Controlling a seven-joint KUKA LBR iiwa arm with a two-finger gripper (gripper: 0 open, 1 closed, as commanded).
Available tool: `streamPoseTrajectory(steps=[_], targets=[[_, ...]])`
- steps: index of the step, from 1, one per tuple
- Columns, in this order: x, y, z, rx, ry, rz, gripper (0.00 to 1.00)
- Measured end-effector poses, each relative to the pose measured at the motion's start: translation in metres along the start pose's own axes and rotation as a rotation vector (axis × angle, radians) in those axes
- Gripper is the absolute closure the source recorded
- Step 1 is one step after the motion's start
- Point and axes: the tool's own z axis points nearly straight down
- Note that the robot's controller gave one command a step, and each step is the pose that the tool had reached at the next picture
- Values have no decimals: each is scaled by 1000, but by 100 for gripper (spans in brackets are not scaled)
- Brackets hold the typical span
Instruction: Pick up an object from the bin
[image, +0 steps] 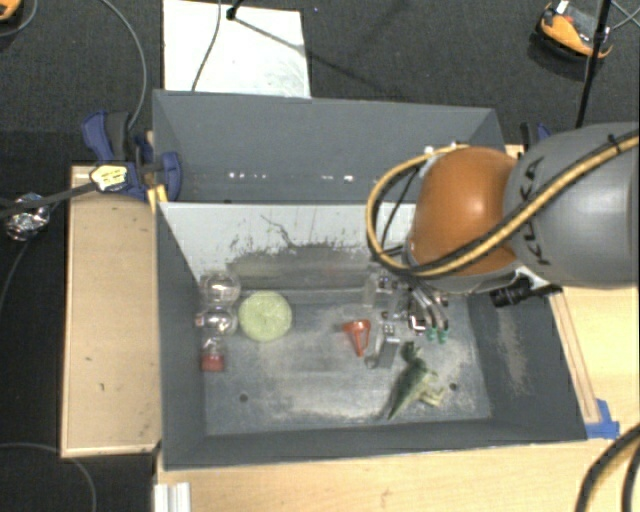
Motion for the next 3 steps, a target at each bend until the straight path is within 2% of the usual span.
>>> streamPoseTrajectory(steps=[1,2,3], targets=[[-3,-13,19,0,0,-183,0],[0,-21,31,0,1,-88,0],[-11,-26,45,-1,-4,157,0]])
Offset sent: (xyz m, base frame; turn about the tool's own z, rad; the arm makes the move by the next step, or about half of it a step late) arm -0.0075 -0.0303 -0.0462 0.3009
